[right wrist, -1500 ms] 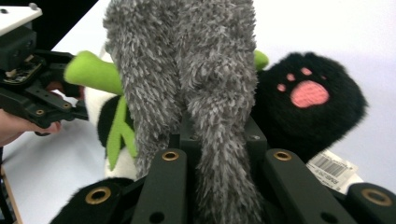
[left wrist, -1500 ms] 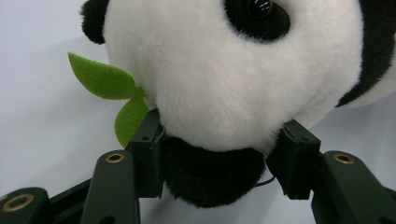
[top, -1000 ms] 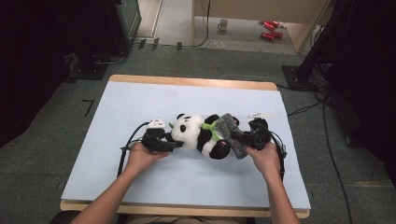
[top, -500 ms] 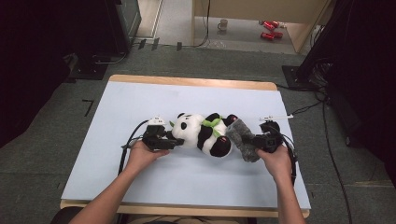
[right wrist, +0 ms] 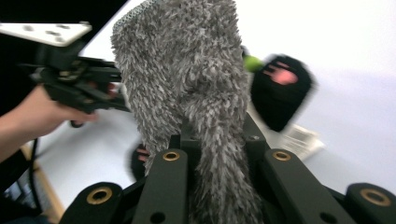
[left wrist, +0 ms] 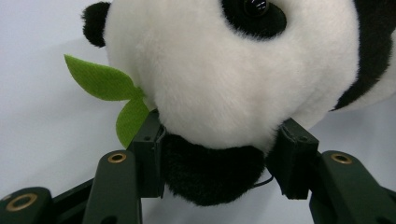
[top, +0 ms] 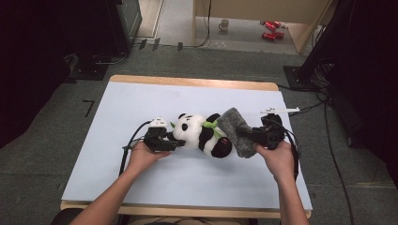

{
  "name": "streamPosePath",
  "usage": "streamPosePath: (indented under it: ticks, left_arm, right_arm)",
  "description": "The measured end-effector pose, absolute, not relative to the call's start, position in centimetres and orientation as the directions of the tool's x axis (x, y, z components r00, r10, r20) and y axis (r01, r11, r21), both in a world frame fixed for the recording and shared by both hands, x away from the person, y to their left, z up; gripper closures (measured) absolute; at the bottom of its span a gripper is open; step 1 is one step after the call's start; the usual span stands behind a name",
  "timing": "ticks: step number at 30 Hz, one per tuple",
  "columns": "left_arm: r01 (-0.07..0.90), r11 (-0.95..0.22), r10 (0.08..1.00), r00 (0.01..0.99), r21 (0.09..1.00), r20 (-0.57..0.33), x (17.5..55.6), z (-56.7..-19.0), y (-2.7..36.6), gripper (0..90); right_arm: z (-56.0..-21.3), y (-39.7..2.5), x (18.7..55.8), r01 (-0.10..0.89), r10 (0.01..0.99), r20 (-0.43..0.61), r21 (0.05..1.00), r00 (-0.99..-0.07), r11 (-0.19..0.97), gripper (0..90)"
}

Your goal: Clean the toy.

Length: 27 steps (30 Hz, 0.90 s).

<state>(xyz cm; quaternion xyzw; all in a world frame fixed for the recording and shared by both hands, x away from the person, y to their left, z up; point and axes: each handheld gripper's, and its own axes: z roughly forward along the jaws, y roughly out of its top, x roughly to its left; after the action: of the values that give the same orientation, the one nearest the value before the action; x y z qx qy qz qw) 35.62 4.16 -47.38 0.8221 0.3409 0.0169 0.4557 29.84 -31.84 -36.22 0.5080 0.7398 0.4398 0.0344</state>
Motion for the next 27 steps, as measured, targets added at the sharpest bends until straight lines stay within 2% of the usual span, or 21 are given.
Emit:
streamPosePath:
  ticks: [7, 13, 15, 18, 27]
  left_arm:
    - [0.545, -0.353, 0.576, 0.768, 0.761, -0.282, 35.6, -47.4, 4.2, 46.3]
    - [0.55, -0.361, 0.581, 0.764, 0.753, -0.28, 35.6, -47.3, 4.1, 46.3]
    - [0.544, -0.369, 0.58, 0.768, 0.753, -0.271, 35.5, -47.3, 4.0, 46.3]
    - [0.543, -0.368, 0.579, 0.769, 0.755, -0.271, 35.5, -47.3, 4.0, 46.3]
    - [0.54, -0.368, 0.575, 0.772, 0.757, -0.271, 35.6, -47.4, 4.1, 46.2]
  right_arm:
    - [-34.9, -28.9, 29.2, 0.713, 0.739, 0.401, 0.685, -0.541, 0.15, 77.6]
    - [-36.7, -27.0, 29.6, 0.746, 0.732, 0.402, 0.631, -0.55, 0.214, 77.7]
    - [-37.3, -26.9, 29.8, 0.755, 0.733, 0.409, 0.62, -0.543, 0.214, 77.7]
    - [-37.4, -26.9, 29.7, 0.744, 0.754, 0.363, 0.625, -0.547, 0.239, 77.7]
    - [-37.8, -29.0, 30.0, 0.764, 0.756, 0.407, 0.618, -0.513, 0.186, 77.6]
